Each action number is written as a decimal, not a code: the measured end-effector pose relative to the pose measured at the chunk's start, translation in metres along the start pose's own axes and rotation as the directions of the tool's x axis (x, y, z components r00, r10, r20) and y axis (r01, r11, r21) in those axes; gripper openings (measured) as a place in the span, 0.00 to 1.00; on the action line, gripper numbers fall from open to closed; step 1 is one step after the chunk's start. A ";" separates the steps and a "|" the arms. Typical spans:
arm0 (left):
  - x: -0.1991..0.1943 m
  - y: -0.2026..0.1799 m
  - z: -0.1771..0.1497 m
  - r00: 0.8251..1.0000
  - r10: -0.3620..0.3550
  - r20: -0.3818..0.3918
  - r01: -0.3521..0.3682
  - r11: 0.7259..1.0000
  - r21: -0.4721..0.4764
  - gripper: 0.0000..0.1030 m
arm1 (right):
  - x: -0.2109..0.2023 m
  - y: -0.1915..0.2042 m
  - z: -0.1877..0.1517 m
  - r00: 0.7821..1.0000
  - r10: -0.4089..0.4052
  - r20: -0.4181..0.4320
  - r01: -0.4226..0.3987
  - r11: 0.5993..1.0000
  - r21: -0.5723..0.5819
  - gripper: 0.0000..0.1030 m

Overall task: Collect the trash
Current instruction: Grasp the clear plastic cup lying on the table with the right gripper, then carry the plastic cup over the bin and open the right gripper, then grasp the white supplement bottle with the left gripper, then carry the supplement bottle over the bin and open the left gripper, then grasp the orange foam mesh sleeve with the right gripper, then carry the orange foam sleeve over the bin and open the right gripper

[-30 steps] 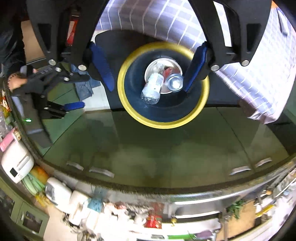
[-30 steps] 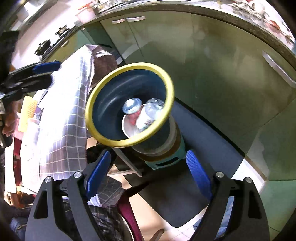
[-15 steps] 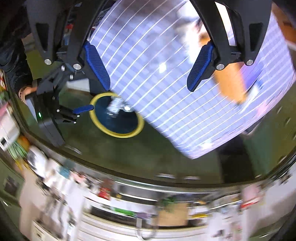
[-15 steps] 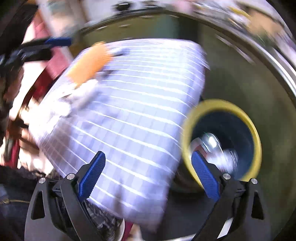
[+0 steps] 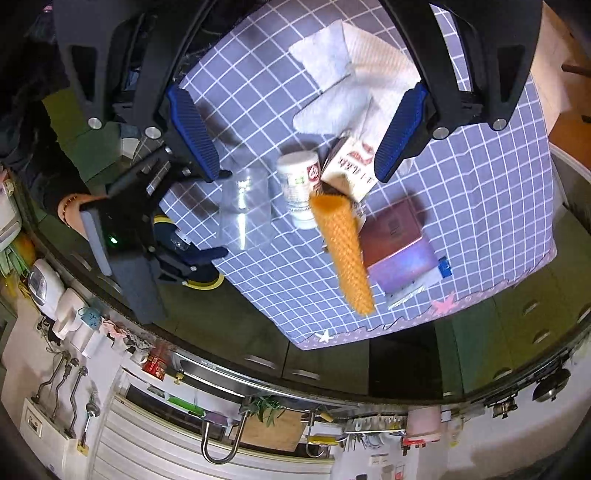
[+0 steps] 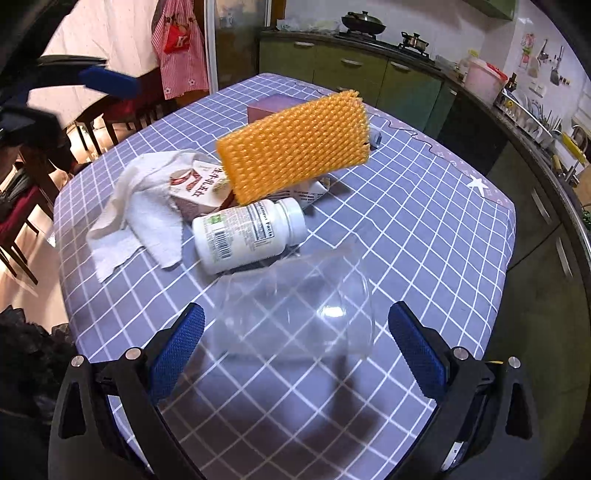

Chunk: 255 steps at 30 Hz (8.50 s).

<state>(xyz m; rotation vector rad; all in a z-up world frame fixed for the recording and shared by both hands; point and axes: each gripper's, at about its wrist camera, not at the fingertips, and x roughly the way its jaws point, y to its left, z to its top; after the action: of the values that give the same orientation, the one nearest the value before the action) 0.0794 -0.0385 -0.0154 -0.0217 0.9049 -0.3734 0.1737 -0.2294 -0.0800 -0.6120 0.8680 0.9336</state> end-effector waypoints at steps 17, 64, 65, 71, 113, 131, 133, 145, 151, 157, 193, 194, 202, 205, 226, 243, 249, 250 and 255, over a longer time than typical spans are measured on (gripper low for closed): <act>0.007 0.004 -0.011 1.000 -0.019 -0.014 0.018 1.000 -0.005 0.79 | 0.028 -0.007 -0.001 0.998 -0.022 -0.066 0.022 1.000 -0.001 0.80; 0.100 -0.066 0.017 0.968 -0.090 -0.236 0.113 0.990 0.083 0.84 | -0.084 -0.193 -0.210 0.957 -0.255 -0.137 0.276 0.661 0.698 0.91; 0.106 -0.065 0.019 0.966 -0.083 -0.246 0.105 0.992 0.076 0.83 | -0.081 -0.195 -0.208 0.959 -0.251 -0.135 0.272 0.664 0.697 0.91; 0.133 -0.054 0.030 0.958 -0.035 -0.283 0.051 0.997 0.051 0.83 | -0.076 -0.196 -0.211 0.965 -0.231 -0.126 0.251 0.669 0.700 0.91; 0.150 -0.081 0.016 0.903 -0.010 -0.430 0.091 0.982 0.167 0.43 | -0.062 -0.186 -0.206 0.976 -0.173 -0.133 0.217 0.707 0.673 0.91; 0.228 -0.263 0.129 0.913 -0.163 -0.373 0.319 0.857 0.406 0.44 | -0.155 -0.189 -0.281 0.933 -0.313 -0.178 0.338 0.590 0.733 0.91; 0.254 -0.283 0.135 0.906 -0.166 -0.390 0.332 0.849 0.411 0.44 | -0.157 -0.190 -0.295 0.933 -0.308 -0.189 0.340 0.570 0.748 0.91; 0.258 -0.276 0.141 0.945 -0.133 -0.299 0.252 0.879 0.405 0.79 | -0.156 -0.197 -0.319 0.937 -0.292 -0.192 0.328 0.545 0.772 0.91; 0.191 -0.219 0.129 0.962 -0.165 -0.217 0.228 0.922 0.313 0.82 | -0.145 -0.184 -0.293 0.945 -0.278 -0.173 0.312 0.605 0.733 0.91; 0.112 -0.134 0.098 0.988 -0.100 -0.120 0.121 0.974 0.192 0.86 | -0.120 -0.158 -0.228 0.968 -0.231 -0.101 0.242 0.734 0.634 0.91; 0.013 0.028 -0.065 0.999 0.025 -0.031 -0.028 0.996 -0.081 0.86 | 0.049 0.008 0.061 0.999 -0.015 -0.038 0.017 0.997 0.071 0.77; 0.013 0.028 -0.065 0.999 0.026 -0.031 -0.028 0.996 -0.081 0.86 | 0.051 0.007 0.060 0.999 -0.015 -0.046 0.019 0.997 0.069 0.66; 0.016 0.024 -0.065 0.999 0.024 -0.036 -0.026 0.997 -0.074 0.86 | 0.041 0.002 0.049 0.999 0.006 -0.040 -0.002 0.994 0.105 0.17; 0.017 0.021 -0.065 0.999 0.024 -0.038 -0.026 0.998 -0.064 0.86 | 0.026 0.000 0.046 1.000 0.000 0.000 0.000 0.993 0.116 0.13; 0.012 0.007 -0.062 1.000 0.023 -0.022 -0.023 0.999 -0.024 0.86 | -0.112 -0.017 0.032 0.967 -0.114 0.228 0.075 0.982 0.175 0.09; 0.020 -0.014 -0.051 1.000 0.001 -0.028 0.000 1.000 0.024 0.86 | -0.177 -0.138 -0.085 0.921 -0.374 0.110 0.282 0.834 0.474 0.09; 0.023 -0.025 -0.050 0.999 0.008 -0.039 -0.006 0.999 0.049 0.86 | -0.137 -0.174 -0.131 0.930 -0.367 0.014 0.307 0.799 0.517 0.09; 0.023 -0.026 -0.050 0.999 0.010 -0.039 -0.008 0.999 0.052 0.86 | -0.130 -0.178 -0.139 0.928 -0.372 -0.008 0.322 0.790 0.522 0.10; 0.022 -0.025 -0.048 0.999 0.021 -0.037 -0.020 0.999 0.050 0.88 | -0.104 -0.191 -0.167 0.933 -0.348 -0.095 0.342 0.766 0.544 0.21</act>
<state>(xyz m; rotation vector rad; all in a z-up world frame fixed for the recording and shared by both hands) 0.0467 -0.0624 -0.0577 0.0405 0.9315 -0.3782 0.2472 -0.4925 -0.0628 -0.2412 0.9228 0.3133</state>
